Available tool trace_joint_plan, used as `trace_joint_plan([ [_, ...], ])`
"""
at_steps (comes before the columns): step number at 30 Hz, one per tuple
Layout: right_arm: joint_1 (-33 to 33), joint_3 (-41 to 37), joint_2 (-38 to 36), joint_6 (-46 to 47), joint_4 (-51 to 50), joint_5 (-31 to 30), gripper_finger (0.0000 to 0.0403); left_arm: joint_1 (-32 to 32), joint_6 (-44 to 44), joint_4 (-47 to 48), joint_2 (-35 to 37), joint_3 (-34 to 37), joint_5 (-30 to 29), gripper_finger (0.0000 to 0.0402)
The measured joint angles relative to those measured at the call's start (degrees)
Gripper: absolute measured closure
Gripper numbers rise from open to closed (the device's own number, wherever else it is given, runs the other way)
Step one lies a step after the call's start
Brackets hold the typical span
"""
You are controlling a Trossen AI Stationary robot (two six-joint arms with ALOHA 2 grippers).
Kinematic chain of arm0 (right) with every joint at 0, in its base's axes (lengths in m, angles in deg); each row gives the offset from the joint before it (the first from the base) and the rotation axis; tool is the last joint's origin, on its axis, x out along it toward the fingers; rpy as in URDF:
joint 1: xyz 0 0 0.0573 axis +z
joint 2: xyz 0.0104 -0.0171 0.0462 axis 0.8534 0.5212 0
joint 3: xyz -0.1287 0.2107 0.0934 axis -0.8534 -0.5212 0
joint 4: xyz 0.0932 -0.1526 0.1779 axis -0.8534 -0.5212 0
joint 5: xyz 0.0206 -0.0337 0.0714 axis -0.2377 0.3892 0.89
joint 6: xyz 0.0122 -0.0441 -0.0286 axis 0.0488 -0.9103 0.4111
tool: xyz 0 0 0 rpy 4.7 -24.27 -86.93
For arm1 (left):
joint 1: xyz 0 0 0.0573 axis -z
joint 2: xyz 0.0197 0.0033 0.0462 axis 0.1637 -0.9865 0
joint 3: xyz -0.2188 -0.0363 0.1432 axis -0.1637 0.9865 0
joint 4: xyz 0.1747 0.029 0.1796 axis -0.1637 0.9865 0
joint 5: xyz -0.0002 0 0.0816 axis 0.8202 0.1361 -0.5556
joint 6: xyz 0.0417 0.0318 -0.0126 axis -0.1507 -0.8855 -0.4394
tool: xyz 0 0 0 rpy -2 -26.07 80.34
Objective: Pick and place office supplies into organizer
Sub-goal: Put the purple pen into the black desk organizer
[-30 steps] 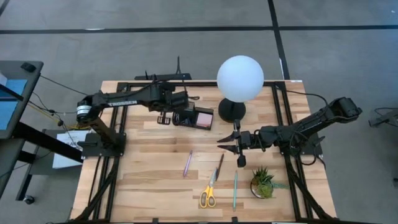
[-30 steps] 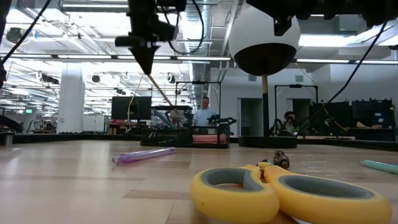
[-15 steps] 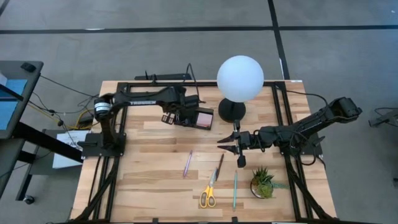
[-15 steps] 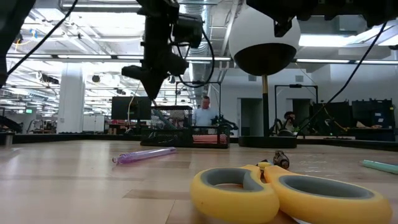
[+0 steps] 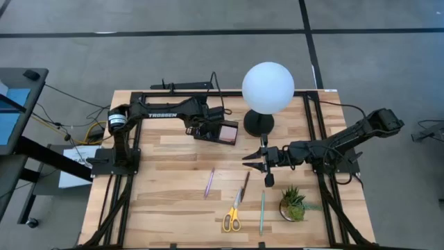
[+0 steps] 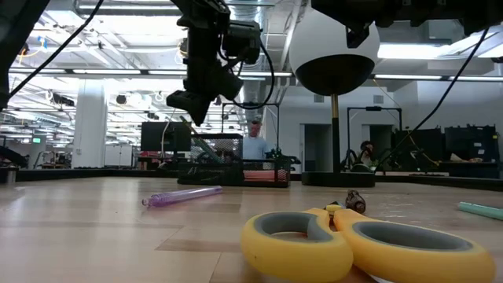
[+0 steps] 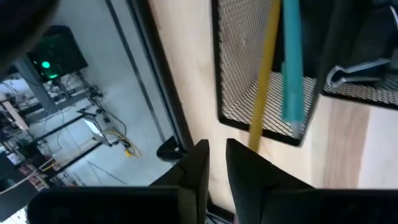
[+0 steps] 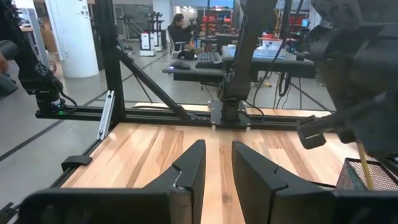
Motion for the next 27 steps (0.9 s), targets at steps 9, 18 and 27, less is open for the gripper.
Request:
trace_joint_plan([
  [9,0.00,0.00,0.00,-0.04,-1.10,0.00,0.0332,5.09,13.87,6.97,0.17,-0.64,3.41,0.0353],
  [18,-0.08,0.00,0.00,-0.06,-3.91,0.00,0.0332,16.68,30.03,5.47,6.17,-4.61,6.32,0.0356],
  [27,1.97,0.00,0.00,-0.07,-4.50,0.00,0.0332,33.32,67.37,3.13,7.86,-1.66,-3.43,0.0356],
])
